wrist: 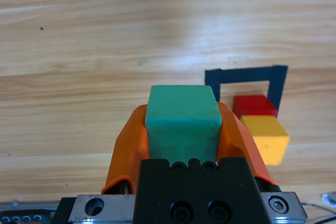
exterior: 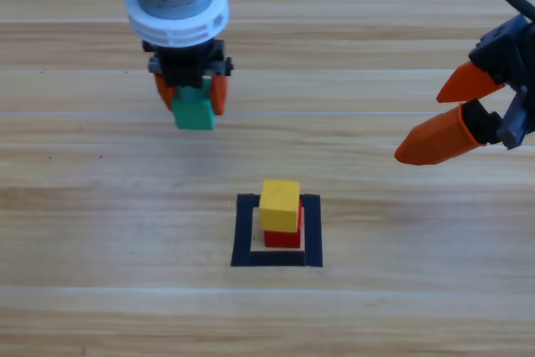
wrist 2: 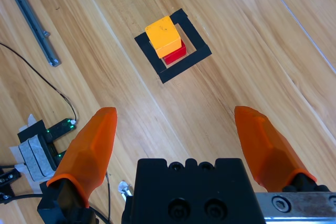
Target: Stack the blocks in the rectangular block: red at the bottom, yellow in the middle, green on top
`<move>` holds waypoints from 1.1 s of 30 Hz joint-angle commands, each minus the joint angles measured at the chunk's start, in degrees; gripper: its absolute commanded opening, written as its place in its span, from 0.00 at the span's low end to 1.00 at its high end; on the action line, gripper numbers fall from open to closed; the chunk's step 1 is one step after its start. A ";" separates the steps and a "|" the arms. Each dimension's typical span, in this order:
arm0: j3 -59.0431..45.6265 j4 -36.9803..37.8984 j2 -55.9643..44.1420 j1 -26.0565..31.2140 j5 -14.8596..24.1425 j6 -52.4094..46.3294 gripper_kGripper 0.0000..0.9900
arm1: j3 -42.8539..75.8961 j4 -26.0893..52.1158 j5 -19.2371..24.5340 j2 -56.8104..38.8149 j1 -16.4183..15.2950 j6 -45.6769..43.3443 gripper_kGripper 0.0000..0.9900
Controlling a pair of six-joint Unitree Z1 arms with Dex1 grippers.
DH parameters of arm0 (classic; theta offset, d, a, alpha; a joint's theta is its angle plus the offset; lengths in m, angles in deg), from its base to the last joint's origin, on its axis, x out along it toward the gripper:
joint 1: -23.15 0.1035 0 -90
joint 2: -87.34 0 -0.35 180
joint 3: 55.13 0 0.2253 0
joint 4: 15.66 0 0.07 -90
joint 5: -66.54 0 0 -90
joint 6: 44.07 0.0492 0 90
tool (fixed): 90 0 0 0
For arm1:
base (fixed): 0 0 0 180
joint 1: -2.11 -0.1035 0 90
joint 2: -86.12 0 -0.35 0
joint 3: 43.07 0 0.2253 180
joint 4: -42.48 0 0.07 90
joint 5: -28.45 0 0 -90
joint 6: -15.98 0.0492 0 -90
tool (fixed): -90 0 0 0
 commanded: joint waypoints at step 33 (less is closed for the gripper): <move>1.01 -0.42 4.23 -14.97 -1.40 -11.15 0.00 | 2.27 0.70 0.82 -1.93 1.32 -0.79 1.00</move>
